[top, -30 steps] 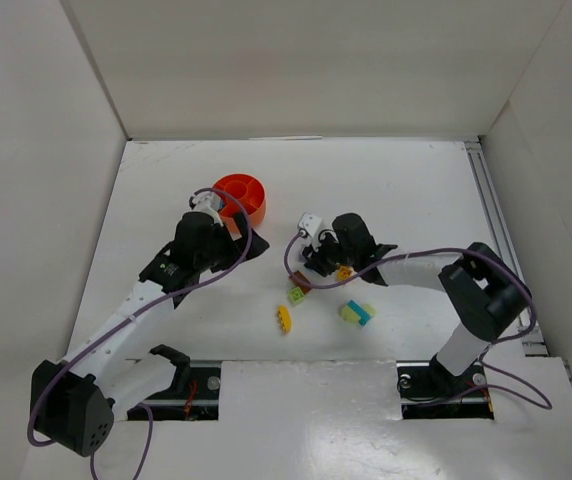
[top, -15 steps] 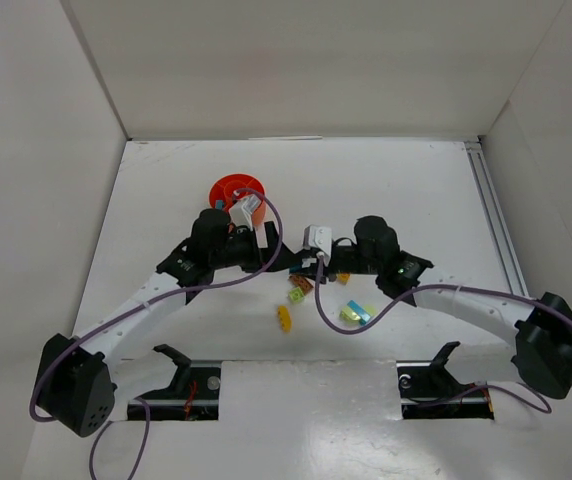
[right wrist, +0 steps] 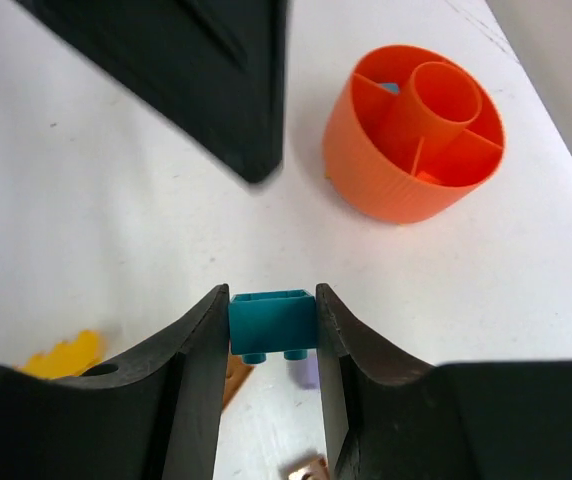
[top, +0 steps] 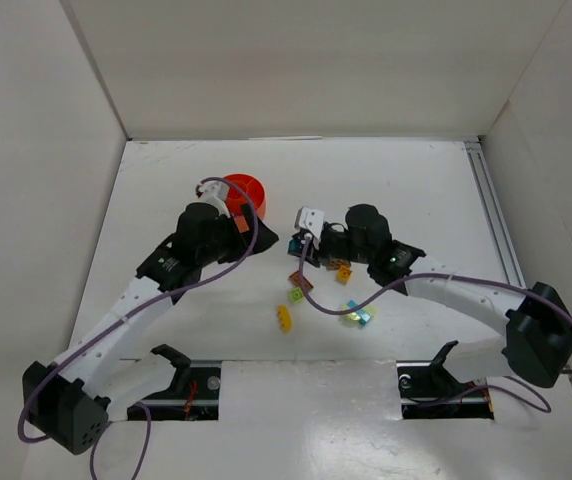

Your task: Sort the legos into containers by color

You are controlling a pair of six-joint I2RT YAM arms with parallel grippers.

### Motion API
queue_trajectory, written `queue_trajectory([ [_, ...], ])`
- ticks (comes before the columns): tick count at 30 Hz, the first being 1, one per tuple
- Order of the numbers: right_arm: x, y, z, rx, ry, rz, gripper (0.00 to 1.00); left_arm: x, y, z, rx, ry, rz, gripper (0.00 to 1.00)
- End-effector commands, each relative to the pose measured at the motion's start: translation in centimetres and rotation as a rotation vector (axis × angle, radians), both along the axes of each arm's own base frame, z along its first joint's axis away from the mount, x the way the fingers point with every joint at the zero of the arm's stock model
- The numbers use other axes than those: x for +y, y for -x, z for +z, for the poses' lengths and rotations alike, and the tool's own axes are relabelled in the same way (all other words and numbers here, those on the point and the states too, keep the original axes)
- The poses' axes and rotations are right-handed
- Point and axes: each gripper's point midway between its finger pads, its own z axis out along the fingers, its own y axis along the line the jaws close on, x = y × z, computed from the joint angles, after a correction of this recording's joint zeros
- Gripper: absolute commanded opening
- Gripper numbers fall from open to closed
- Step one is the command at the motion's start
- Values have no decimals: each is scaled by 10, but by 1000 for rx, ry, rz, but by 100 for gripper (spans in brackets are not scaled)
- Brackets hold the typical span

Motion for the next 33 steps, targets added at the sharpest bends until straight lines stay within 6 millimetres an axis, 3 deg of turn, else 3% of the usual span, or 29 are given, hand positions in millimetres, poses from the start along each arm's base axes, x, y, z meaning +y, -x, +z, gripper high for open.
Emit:
queue_trajectory([
  [1, 16, -35, 25, -36, -34, -87, 12, 76, -11, 24, 5, -84, 432, 99],
  [2, 23, -45, 39, -49, -57, -104, 12, 98, -7, 15, 34, -138, 517, 99],
  [5, 49, -65, 45, -23, -77, -114, 12, 118, 4, 19, 45, -124, 615, 99],
  [9, 76, -93, 48, 28, -111, -196, 12, 133, 10, 14, 55, -141, 691, 99],
  [10, 75, -107, 47, 31, -113, -264, 12, 135, 11, 12, 58, -153, 699, 99],
  [11, 88, -117, 45, 44, -125, -323, 12, 137, 14, 13, 60, -155, 699, 99],
  [16, 119, -128, 39, 52, -130, -422, 12, 141, 15, 11, 59, -171, 715, 99],
  [24, 122, -165, 24, 177, -233, -666, 14, 143, 15, 13, 53, -184, 716, 99],
  [29, 134, -176, 0, 199, -227, -721, 14, 146, 16, 16, 39, -192, 719, 99],
  [33, 135, -182, -2, 193, -225, -744, 14, 146, 16, 16, 39, -192, 719, 99],
])
